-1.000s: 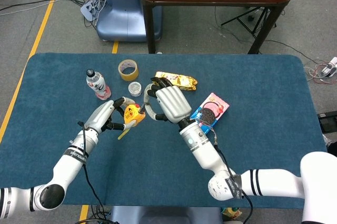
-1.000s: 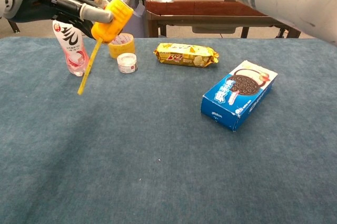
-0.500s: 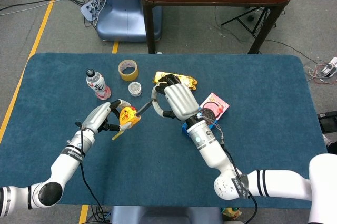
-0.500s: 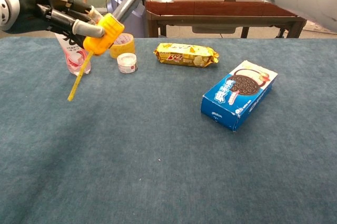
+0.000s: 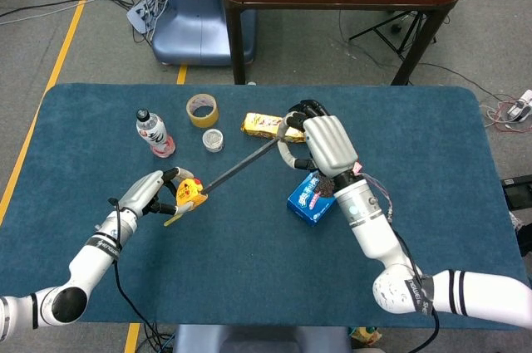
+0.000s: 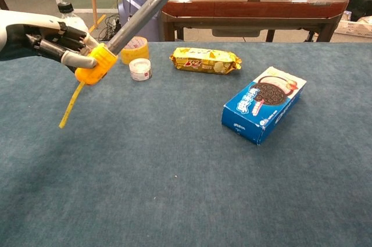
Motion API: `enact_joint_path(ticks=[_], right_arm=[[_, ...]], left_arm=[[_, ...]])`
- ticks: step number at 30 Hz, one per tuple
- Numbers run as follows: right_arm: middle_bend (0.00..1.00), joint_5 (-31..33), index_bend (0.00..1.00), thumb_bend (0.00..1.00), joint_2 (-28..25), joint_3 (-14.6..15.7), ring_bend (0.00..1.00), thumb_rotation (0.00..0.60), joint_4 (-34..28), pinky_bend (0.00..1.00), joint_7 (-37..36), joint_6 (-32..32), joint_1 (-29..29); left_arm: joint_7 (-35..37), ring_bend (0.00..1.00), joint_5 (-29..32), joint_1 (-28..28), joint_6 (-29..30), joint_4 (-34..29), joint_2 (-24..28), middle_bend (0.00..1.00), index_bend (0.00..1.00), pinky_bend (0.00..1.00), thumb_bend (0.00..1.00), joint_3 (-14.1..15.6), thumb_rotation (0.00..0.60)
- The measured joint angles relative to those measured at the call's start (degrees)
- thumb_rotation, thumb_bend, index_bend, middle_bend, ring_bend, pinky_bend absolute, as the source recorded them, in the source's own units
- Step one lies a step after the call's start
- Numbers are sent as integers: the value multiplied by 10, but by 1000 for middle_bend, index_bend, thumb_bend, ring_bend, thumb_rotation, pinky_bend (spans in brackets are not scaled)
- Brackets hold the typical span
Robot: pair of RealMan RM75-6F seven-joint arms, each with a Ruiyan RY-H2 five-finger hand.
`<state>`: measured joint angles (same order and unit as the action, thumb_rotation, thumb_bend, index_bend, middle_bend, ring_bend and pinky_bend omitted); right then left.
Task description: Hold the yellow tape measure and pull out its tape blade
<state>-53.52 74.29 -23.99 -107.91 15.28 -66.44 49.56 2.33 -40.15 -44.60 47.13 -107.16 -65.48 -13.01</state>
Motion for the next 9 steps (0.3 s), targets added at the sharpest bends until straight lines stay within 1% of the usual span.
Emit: enact_joint_path(ticks=[5,9], right_arm=[[469,4,649,673,-33,-8,245,600,-7,136,-19,2,-17],[469,4,649,674,-51,-12,245,600,-12,136,-36,1,-30]], left_arm=[[15,428,-29,14,-13,16,2,554,525,232,262,10,600],[28,428,-42,21,-19,23,1,554,526,231,262,12,600]])
